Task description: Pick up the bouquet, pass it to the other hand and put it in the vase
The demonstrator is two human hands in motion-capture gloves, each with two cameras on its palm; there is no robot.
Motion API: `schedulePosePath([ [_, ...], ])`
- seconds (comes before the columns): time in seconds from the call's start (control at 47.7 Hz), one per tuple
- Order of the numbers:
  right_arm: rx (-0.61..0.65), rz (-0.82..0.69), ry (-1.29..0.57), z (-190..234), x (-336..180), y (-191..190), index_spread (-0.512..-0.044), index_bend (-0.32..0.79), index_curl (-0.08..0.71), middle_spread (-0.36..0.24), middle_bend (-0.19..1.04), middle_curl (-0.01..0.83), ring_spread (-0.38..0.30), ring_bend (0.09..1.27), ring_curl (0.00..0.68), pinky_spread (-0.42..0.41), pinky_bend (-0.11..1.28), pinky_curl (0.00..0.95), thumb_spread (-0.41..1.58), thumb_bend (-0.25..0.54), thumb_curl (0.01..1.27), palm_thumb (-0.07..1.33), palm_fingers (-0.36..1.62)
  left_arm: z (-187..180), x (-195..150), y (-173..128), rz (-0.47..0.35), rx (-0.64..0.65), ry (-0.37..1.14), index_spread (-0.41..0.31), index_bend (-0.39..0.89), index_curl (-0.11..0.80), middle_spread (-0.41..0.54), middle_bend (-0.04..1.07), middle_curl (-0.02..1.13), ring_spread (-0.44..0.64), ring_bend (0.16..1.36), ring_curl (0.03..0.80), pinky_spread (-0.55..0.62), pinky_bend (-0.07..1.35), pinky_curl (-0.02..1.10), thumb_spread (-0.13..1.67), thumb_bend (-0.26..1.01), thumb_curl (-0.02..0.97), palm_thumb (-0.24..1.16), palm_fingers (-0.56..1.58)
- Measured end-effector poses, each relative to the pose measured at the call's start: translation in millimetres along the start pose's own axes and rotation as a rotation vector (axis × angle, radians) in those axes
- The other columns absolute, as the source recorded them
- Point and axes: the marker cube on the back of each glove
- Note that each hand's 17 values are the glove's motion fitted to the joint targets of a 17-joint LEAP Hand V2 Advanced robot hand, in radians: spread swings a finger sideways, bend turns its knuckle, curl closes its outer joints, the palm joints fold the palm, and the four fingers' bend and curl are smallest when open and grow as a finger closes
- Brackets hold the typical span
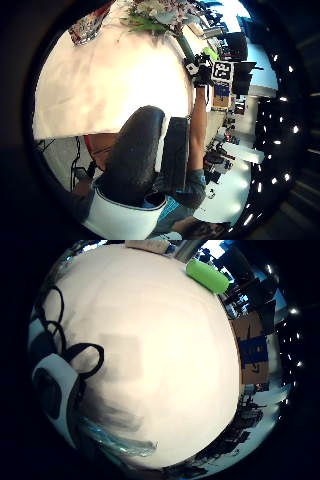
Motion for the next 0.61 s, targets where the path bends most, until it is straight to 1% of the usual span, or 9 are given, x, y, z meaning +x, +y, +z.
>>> schedulePosePath([
  [0.084, 0.000, 0.037, -0.001, -4.7, 3.9, 4.3, -0.277, 0.12, 0.296, -0.185, 0.58, 0.532, -0.195, 0.89, 0.530, -0.236, 0.68, 0.469, 0.96, -0.007, 0.49, 0.87, 1.39, -2.5, 1.0, 0.8, 0.001, 0.003, 0.002, -0.105, 0.14, 0.294, 0.110, 0.19, 0.32, 0.42, 0.55, 0.270, 0.49, 0.37, 0.34, 1.06, -0.02, 0.279, 0.00, 0.12],
  [0.21, -0.002, 0.084, -0.049, -23.2, 3.2, 14.3, -0.276, 0.15, 0.317, -0.191, 0.63, 0.553, -0.195, 0.94, 0.549, -0.264, 0.72, 0.486, 0.90, -0.011, 0.52, 0.92, 1.38, -6.8, 0.1, -0.8, 0.006, 0.006, 0.006, -0.105, 0.14, 0.291, 0.110, 0.19, 0.32, 0.42, 0.56, 0.271, 0.49, 0.37, 0.34, 1.06, -0.02, 0.279, 0.00, 0.12],
  [0.315, 0.060, 0.109, -0.133, -32.8, 3.6, 7.6, -0.271, 0.16, 0.338, -0.194, 0.66, 0.565, -0.193, 0.95, 0.554, -0.275, 0.75, 0.493, 0.84, -0.021, 0.54, 0.94, 1.37, -12.7, 1.9, -0.7, 0.010, 0.015, 0.014, -0.105, 0.14, 0.290, 0.110, 0.19, 0.32, 0.42, 0.56, 0.272, 0.49, 0.38, 0.34, 1.06, -0.02, 0.279, 0.00, 0.12],
  [0.399, 0.096, 0.123, -0.243, -49.4, -0.3, 6.9, -0.272, 0.17, 0.355, -0.194, 0.67, 0.569, -0.193, 0.96, 0.554, -0.277, 0.76, 0.501, 0.78, -0.023, 0.56, 0.95, 1.36, -17.3, 3.9, -2.8, 0.021, 0.025, 0.020, -0.104, 0.14, 0.290, 0.111, 0.19, 0.32, 0.42, 0.56, 0.272, 0.49, 0.38, 0.34, 1.06, -0.02, 0.279, 0.00, 0.11],
  [0.483, 0.141, 0.136, -0.402, -80.4, -11.0, 9.3, -0.271, 0.18, 0.376, -0.193, 0.67, 0.568, -0.193, 0.96, 0.553, -0.279, 0.77, 0.503, 0.72, -0.030, 0.58, 0.95, 1.36, -26.9, 9.6, -1.5, 0.033, 0.039, 0.022, -0.104, 0.14, 0.287, 0.111, 0.19, 0.32, 0.42, 0.56, 0.274, 0.49, 0.38, 0.34, 1.06, -0.02, 0.279, 0.00, 0.11],
  [0.609, 0.194, 0.109, -0.652, -116.5, -25.0, 6.4, -0.270, 0.20, 0.409, -0.189, 0.68, 0.572, -0.192, 0.97, 0.552, -0.283, 0.76, 0.501, 0.65, -0.031, 0.61, 0.95, 1.37, -43.3, 20.8, -1.4, 0.081, 0.060, 0.042, -0.104, 0.14, 0.285, 0.111, 0.19, 0.32, 0.42, 0.56, 0.274, 0.49, 0.38, 0.34, 1.06, -0.02, 0.279, 0.00, 0.11],
])
